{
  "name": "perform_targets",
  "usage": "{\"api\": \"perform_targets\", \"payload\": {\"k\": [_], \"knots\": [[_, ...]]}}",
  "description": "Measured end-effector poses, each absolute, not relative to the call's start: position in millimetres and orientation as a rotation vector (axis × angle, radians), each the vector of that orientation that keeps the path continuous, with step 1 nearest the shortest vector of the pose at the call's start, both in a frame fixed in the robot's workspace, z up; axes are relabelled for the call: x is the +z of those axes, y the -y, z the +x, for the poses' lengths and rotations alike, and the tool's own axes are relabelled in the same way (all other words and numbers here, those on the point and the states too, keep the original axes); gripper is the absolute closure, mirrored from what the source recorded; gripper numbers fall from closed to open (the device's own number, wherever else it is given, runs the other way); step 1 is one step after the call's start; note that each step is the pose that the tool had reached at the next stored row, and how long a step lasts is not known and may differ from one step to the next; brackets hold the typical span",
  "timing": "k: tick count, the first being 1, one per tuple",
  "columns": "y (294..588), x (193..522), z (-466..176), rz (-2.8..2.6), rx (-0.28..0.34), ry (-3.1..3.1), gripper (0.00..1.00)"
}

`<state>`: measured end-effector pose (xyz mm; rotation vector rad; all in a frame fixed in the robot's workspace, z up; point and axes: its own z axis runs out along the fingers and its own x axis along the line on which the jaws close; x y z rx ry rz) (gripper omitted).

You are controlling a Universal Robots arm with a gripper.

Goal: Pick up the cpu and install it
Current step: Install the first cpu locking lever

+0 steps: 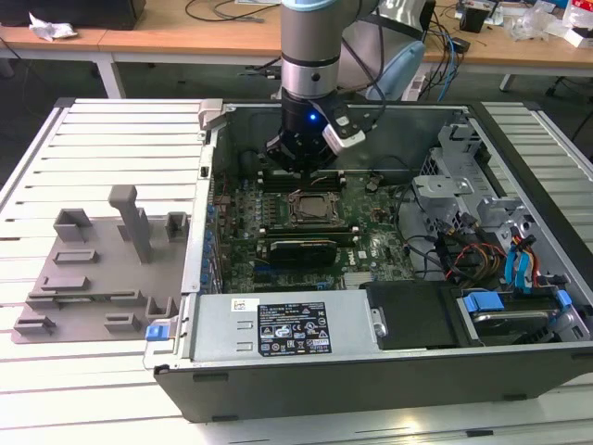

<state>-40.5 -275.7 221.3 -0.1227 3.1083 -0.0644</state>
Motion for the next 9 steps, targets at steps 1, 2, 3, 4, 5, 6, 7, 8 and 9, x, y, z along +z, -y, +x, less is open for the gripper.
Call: {"api": "perform_targets", "payload": {"k": [1,2,3,4,5,6,7,8,9], "knots": [[276,219,-40,-0.123,-0.064,-3.108,0.89],[276,218,-40,-0.123,-0.064,-3.108,0.89],[276,216,-40,-0.123,-0.064,-3.108,0.89],[276,215,-40,-0.123,-0.064,-3.108,0.89],[276,213,-40,-0.123,-0.064,-3.108,0.89],[276,212,-40,-0.123,-0.064,-3.108,0.89],[276,211,-40,-0.123,-0.065,-3.108,0.89],[276,209,-40,-0.123,-0.064,-3.108,0.89],[276,209,-40,-0.123,-0.065,-3.108,0.89]]}}
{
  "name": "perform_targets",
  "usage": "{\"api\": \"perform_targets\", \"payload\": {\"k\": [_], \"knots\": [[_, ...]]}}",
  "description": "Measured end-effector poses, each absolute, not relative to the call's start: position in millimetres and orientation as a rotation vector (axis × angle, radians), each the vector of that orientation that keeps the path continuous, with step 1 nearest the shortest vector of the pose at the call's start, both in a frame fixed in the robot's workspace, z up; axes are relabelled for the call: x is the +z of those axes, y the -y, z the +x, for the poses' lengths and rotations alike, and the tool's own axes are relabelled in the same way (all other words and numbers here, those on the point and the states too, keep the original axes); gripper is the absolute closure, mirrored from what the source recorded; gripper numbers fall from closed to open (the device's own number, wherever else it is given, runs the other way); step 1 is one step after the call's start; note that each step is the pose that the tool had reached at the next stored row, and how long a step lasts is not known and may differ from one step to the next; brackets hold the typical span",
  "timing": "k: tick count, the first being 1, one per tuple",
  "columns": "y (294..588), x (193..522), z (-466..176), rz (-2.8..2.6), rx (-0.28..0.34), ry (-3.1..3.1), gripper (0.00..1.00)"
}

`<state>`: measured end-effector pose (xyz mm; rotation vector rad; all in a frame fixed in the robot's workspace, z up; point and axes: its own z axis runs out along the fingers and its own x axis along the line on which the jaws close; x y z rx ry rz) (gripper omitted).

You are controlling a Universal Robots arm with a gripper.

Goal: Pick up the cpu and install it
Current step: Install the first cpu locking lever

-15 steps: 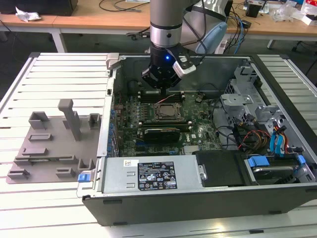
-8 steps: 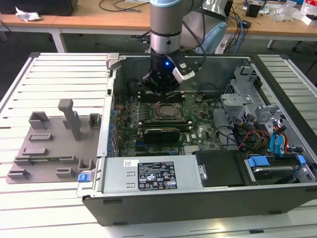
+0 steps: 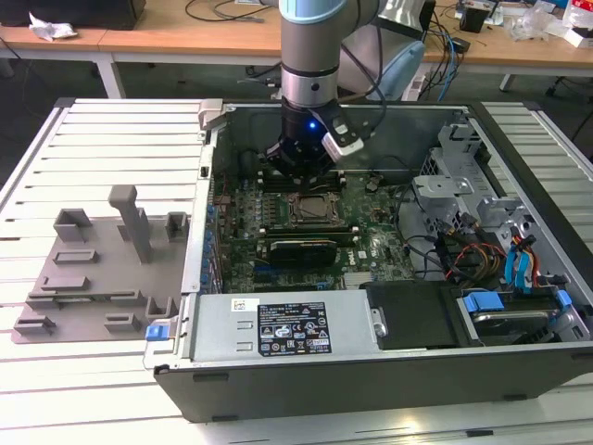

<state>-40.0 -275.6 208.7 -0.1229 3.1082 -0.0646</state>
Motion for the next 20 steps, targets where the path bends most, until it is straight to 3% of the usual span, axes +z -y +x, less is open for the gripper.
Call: {"api": "perform_targets", "payload": {"k": [20], "knots": [[270,203,-8,-0.123,-0.070,-3.108,0.89]]}}
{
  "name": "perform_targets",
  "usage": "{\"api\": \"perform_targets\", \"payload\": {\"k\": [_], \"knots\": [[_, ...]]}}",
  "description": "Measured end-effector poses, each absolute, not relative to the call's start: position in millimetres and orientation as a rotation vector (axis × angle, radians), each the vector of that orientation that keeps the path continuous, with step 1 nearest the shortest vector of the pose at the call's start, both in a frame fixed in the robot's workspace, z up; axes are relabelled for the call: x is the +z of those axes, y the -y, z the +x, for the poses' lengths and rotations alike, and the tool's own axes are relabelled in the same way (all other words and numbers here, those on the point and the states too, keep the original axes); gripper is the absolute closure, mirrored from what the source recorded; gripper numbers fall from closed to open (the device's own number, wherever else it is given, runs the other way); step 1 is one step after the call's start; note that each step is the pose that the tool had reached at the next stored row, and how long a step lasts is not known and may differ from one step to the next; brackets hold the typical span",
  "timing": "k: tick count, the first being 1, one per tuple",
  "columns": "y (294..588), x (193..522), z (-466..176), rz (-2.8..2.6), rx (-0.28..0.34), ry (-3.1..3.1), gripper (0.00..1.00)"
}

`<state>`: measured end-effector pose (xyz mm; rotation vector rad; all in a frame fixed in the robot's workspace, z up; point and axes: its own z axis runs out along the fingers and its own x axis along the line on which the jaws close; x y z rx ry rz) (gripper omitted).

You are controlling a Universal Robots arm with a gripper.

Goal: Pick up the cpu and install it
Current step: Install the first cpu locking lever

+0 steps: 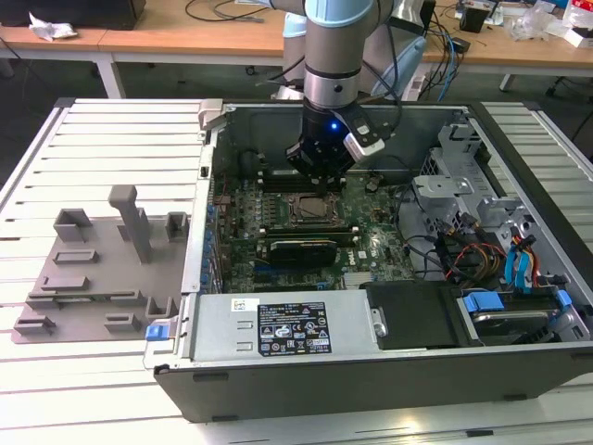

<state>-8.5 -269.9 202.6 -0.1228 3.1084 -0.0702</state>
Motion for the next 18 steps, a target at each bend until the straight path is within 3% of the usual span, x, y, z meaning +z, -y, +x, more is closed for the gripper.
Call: {"api": "perform_targets", "payload": {"k": [18], "knots": [[268.7,204.6,-8.0,-0.122,-0.072,-3.108,0.89]]}}
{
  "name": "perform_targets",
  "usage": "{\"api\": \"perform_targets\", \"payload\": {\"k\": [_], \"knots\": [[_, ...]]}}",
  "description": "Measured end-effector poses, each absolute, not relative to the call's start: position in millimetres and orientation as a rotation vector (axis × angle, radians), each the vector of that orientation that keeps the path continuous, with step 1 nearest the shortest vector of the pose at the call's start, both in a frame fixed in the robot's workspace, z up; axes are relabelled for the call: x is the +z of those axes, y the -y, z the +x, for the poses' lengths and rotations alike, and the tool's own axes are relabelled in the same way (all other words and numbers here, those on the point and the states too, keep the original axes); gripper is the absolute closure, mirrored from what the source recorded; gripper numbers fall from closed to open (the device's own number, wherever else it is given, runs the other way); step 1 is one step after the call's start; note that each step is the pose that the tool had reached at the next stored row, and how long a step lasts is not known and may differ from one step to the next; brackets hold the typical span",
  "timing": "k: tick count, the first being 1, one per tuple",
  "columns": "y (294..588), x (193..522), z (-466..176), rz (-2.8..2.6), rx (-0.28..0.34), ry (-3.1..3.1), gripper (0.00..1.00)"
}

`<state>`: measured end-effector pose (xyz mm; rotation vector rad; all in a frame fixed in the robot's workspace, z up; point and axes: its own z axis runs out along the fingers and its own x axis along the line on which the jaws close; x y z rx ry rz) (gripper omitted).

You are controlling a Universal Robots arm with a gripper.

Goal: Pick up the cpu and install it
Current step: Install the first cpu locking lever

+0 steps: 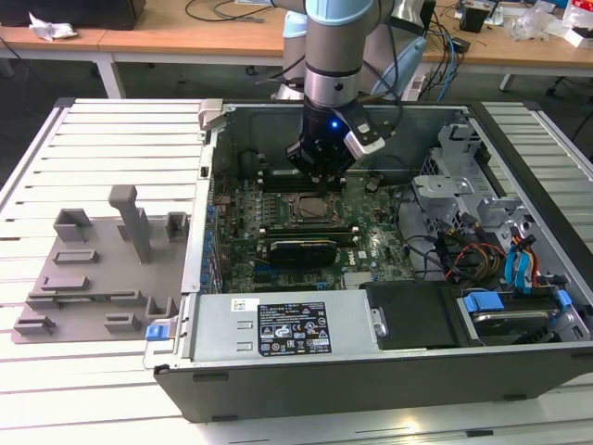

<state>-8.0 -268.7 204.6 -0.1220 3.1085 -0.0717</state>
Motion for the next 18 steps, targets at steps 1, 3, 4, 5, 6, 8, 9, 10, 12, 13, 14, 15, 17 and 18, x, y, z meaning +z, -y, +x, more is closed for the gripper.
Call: {"api": "perform_targets", "payload": {"k": [1,3,4,5,6,8,9,10,12,13,14,15,17,18], "knots": [[268.8,204.0,-8.0,-0.122,-0.072,-3.109,0.89],[268.7,202.2,-8.0,-0.121,-0.071,-3.108,0.89],[268.8,201.1,-8.0,-0.121,-0.072,-3.109,0.89],[268.8,200.5,-8.0,-0.120,-0.072,-3.109,0.89],[268.8,200.2,-8.0,-0.120,-0.073,-3.109,0.89],[268.5,199.8,-7.7,-0.121,-0.072,-3.109,0.89],[268.2,199.9,-7.7,-0.121,-0.073,-3.109,0.89],[267.9,200.0,-7.7,-0.121,-0.072,-3.109,0.89],[267.5,201.4,-7.5,-0.121,-0.070,-3.108,0.89],[267.4,202.3,-7.4,-0.120,-0.069,-3.108,0.89],[267.7,204.8,-7.6,-0.121,-0.071,-3.108,0.89],[267.7,205.4,-7.6,-0.121,-0.071,-3.108,0.89],[271.4,205.9,-7.7,-0.120,-0.072,-3.109,0.89],[275.9,205.9,-7.6,-0.121,-0.071,-3.108,0.89]]}}
